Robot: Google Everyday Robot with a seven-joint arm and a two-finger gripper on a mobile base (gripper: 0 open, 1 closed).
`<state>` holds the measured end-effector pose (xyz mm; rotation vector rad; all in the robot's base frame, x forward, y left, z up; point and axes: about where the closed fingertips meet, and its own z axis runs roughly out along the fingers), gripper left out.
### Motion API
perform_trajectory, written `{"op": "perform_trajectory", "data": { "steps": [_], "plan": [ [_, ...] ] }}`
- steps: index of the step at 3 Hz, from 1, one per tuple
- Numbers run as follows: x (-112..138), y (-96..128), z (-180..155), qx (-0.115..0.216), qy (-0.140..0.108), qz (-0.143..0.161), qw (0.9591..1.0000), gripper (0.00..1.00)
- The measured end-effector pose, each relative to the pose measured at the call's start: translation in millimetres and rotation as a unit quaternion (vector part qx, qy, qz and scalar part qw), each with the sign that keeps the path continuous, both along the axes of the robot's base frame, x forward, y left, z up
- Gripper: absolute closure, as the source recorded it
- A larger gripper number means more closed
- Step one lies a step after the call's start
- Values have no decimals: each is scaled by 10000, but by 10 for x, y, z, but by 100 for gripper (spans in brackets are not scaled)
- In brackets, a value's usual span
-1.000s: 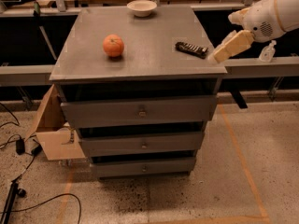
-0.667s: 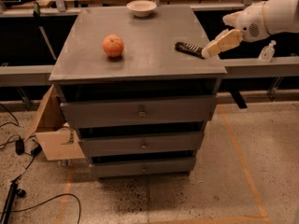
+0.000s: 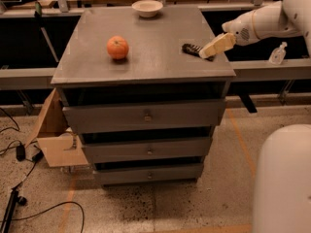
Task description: Move rxbar chocolate near orange
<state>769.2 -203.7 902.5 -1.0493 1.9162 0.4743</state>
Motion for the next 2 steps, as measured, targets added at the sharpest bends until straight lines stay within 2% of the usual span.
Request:
{"op": "perform_trajectory", "data": {
  "steps": [2],
  "plan": [
    [322,173,-392,-7,344,24,9994,0]
  ]
}}
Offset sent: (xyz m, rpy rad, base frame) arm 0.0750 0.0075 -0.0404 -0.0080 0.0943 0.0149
